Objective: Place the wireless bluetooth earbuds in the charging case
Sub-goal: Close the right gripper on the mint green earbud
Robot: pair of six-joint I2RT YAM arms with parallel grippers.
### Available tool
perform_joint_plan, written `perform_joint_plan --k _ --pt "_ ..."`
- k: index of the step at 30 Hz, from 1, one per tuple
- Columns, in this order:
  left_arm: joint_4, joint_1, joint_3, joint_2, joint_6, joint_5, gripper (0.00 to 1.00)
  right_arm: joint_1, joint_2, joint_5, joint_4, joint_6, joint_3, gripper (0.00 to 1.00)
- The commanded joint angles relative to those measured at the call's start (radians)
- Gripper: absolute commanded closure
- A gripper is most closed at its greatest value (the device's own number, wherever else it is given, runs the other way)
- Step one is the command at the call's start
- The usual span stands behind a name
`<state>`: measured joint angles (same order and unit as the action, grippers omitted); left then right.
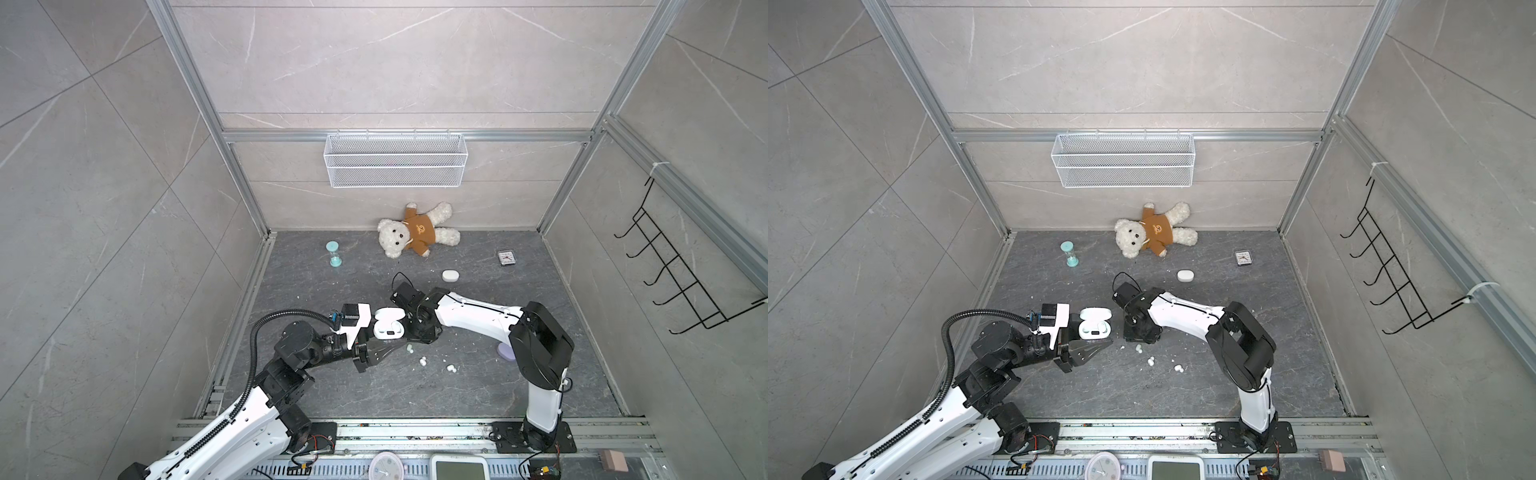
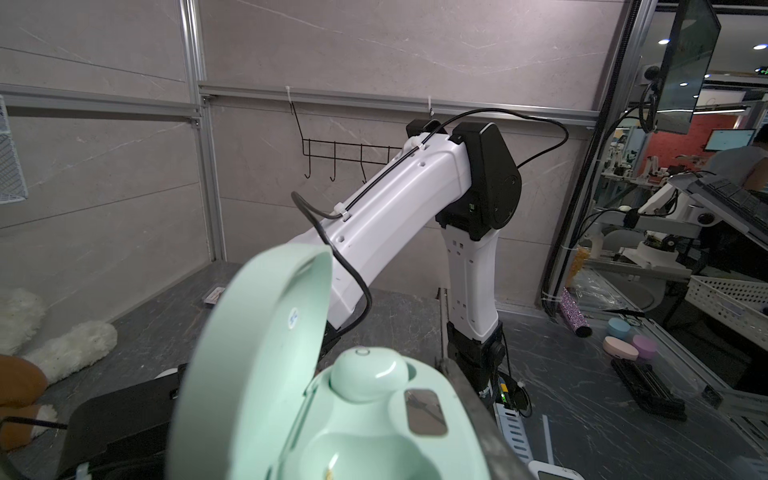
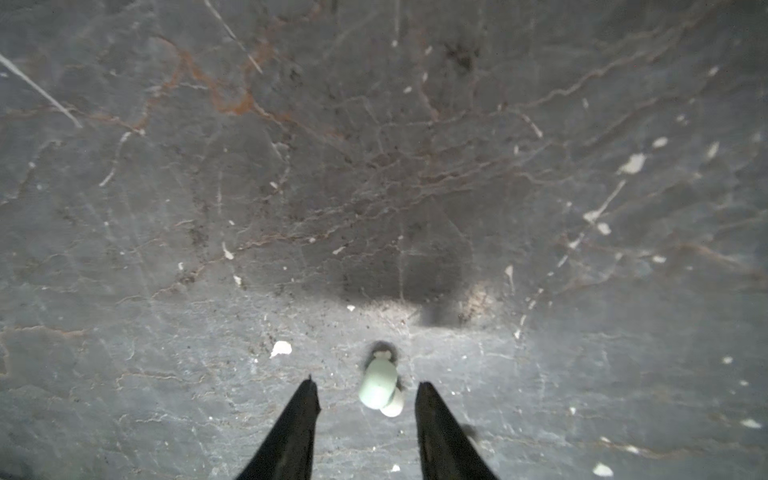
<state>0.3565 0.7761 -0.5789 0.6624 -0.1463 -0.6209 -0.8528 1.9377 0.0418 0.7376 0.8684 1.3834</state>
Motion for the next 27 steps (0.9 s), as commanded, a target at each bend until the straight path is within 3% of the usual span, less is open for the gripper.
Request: perform_joint_plan --k 1,27 --pt "0.013 -0.005 -0.010 -0.017 0.033 0.010 0.72 -0.008 0.038 -0.010 0.060 0.051 0.032 0.59" --pt "0.012 -0.005 -0.010 -0.017 0.036 0.013 0.73 -0.027 0.117 0.001 0.093 0.052 0.074 0.72"
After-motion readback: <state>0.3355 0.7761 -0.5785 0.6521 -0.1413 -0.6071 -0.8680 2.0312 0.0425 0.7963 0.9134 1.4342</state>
